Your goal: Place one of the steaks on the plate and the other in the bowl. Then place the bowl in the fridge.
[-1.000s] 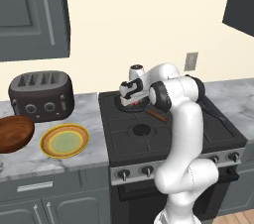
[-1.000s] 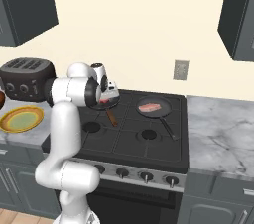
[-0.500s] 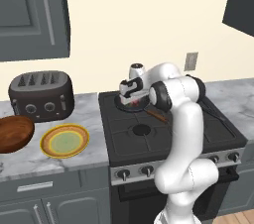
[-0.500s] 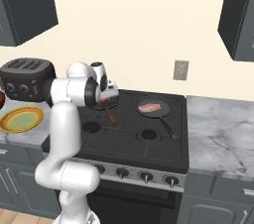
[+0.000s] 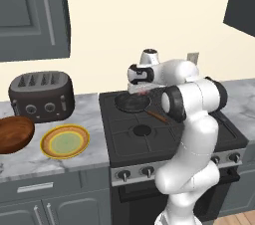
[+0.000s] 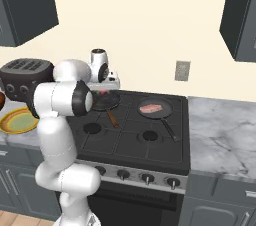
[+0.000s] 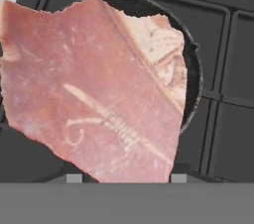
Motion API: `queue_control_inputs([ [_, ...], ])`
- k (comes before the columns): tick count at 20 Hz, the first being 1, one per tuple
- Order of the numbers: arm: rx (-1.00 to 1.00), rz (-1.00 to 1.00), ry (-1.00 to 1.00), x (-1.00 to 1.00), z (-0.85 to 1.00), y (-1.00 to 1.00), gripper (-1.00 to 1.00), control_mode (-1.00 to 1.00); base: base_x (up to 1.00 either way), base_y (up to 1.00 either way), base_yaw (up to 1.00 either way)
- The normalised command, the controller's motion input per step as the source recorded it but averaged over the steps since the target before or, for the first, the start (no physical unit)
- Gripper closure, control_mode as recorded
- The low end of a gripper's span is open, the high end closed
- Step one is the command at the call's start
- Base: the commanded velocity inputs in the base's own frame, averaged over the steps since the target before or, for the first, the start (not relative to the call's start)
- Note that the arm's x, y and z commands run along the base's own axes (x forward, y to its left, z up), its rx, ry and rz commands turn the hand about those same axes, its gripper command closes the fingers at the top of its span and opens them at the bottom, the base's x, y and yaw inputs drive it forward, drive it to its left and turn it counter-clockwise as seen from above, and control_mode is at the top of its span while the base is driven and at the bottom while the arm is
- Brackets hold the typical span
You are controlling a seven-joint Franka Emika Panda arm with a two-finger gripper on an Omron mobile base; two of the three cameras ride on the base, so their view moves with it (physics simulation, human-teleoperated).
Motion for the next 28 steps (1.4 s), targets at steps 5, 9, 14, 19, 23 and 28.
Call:
queue_control_inputs([
  [5, 0.0, -0.12, -0.03, -1.0, 0.82, -0.64, 1.0, -1.0, 0.0, 0.0, 0.0],
  [9, 0.0, -0.14, -0.01, -1.0, 0.76, -0.37, 1.0, -1.0, 0.0, 0.0, 0.0],
  [14, 0.0, -0.06, 0.0, -1.0, 0.29, 0.04, 1.0, -1.0, 0.0, 0.0, 0.0],
  [19, 0.01, 0.0, 0.0, -1.0, 0.0, 0.01, 1.0, -1.0, 0.0, 0.0, 0.0],
  [23, 0.0, 0.0, 0.0, -0.92, 0.0, 0.25, 1.0, -1.0, 0.0, 0.0, 0.0],
  [28, 0.0, 0.0, 0.01, -0.09, -0.05, 0.08, 1.0, -1.0, 0.0, 0.0, 0.0],
])
